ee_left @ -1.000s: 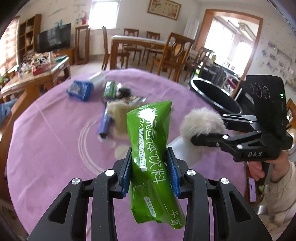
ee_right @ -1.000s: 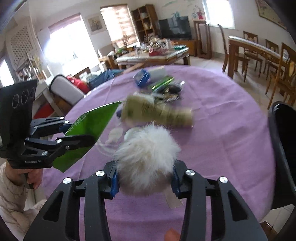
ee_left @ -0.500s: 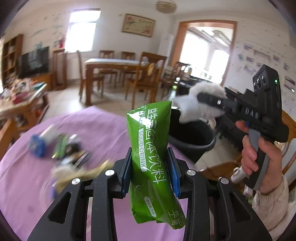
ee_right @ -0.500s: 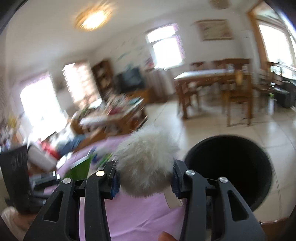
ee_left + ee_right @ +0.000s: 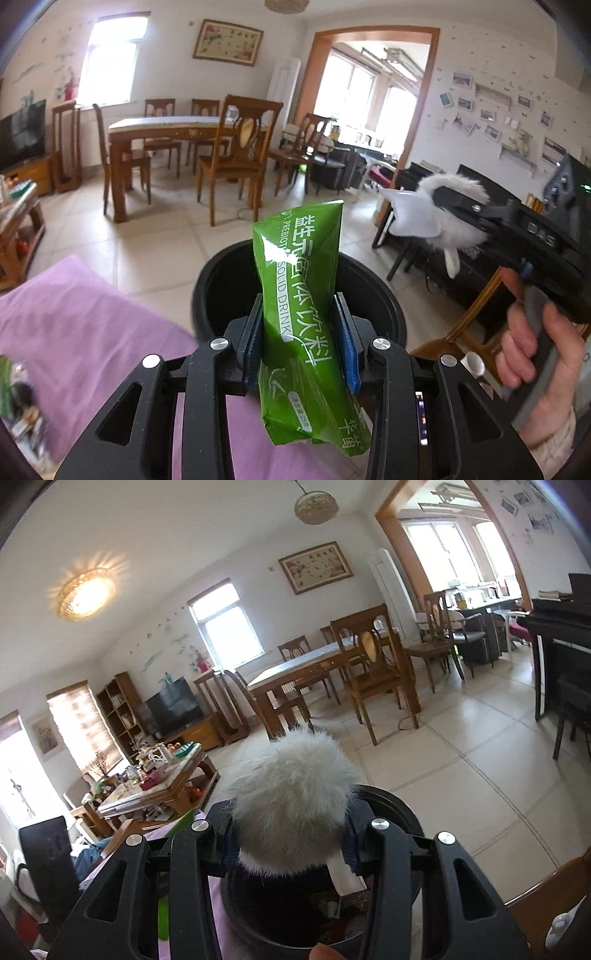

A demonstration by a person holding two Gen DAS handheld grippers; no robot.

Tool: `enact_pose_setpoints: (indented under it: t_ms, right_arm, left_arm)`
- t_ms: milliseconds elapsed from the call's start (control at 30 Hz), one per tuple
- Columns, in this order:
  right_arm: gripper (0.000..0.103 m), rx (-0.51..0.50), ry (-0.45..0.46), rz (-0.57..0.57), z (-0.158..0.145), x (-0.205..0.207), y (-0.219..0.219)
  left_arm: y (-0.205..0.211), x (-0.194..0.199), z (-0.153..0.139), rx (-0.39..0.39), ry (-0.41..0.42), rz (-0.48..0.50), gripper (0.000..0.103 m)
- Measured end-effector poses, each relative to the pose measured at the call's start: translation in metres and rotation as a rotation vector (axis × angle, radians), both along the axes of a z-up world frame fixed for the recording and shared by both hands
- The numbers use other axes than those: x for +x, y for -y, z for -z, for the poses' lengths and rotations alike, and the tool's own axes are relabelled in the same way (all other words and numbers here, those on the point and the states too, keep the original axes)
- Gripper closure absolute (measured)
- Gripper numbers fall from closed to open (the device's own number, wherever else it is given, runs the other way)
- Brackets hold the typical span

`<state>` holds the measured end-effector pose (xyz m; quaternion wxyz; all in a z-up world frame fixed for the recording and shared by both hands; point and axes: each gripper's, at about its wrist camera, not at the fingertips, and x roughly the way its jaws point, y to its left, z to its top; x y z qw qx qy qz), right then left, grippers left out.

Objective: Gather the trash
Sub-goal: 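Carry the pom-pom and green drink bag over the black bin and release both, then grasp the white paper roll with the right tool while the left tool grasps the blue wipe packet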

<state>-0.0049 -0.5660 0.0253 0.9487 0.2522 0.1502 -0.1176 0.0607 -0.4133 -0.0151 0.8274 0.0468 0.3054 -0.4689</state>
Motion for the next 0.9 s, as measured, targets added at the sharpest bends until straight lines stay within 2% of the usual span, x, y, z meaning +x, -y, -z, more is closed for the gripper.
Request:
enact_pose_setpoints:
  t_ms: [167, 300, 500, 567, 600, 633, 667, 700, 733, 767, 900]
  right_arm:
    - [0.060, 0.037, -0.027, 0.001, 0.017, 0.009, 0.012]
    - [0.060, 0.066, -0.039, -0.006, 0.025, 0.016, 0.020]
    - [0.060, 0.077, -0.052, -0.017, 0.029, 0.013, 0.010]
    - [0.056, 0.076, -0.055, -0.022, 0.029, 0.011, 0.009]
    - [0.053, 0.080, -0.056, -0.023, 0.030, 0.012, 0.009]
    - [0.046, 0.087, -0.054, -0.025, 0.030, 0.011, 0.010]
    - [0.038, 0.094, -0.052, -0.027, 0.031, 0.010, 0.010]
    - [0.032, 0.100, -0.048, -0.028, 0.031, 0.009, 0.012]
    - [0.022, 0.105, -0.046, -0.026, 0.030, 0.008, 0.012]
    - [0.018, 0.106, -0.047, -0.026, 0.029, 0.007, 0.011]
    - [0.017, 0.103, -0.047, -0.034, 0.028, 0.008, 0.007]
  left_arm:
    - [0.036, 0.028, 0.021, 0.021, -0.030, -0.010, 0.067]
    - [0.051, 0.042, 0.032, 0.034, -0.041, -0.017, 0.067]
    - [0.058, 0.054, 0.038, 0.040, -0.049, -0.027, 0.066]
    - [0.059, 0.056, 0.038, 0.047, -0.049, -0.039, 0.058]
    - [0.057, 0.055, 0.038, 0.049, -0.047, -0.042, 0.049]
    - [0.056, 0.054, 0.037, 0.051, -0.040, -0.046, 0.043]
    - [0.055, 0.054, 0.036, 0.055, -0.022, -0.058, 0.033]
    - [0.052, 0.052, 0.033, 0.055, -0.010, -0.063, 0.028]
    - [0.050, 0.048, 0.031, 0.055, 0.003, -0.068, 0.027]
    - [0.047, 0.046, 0.029, 0.056, 0.010, -0.071, 0.027]
    - [0.025, 0.038, 0.018, 0.047, 0.014, -0.089, 0.022]
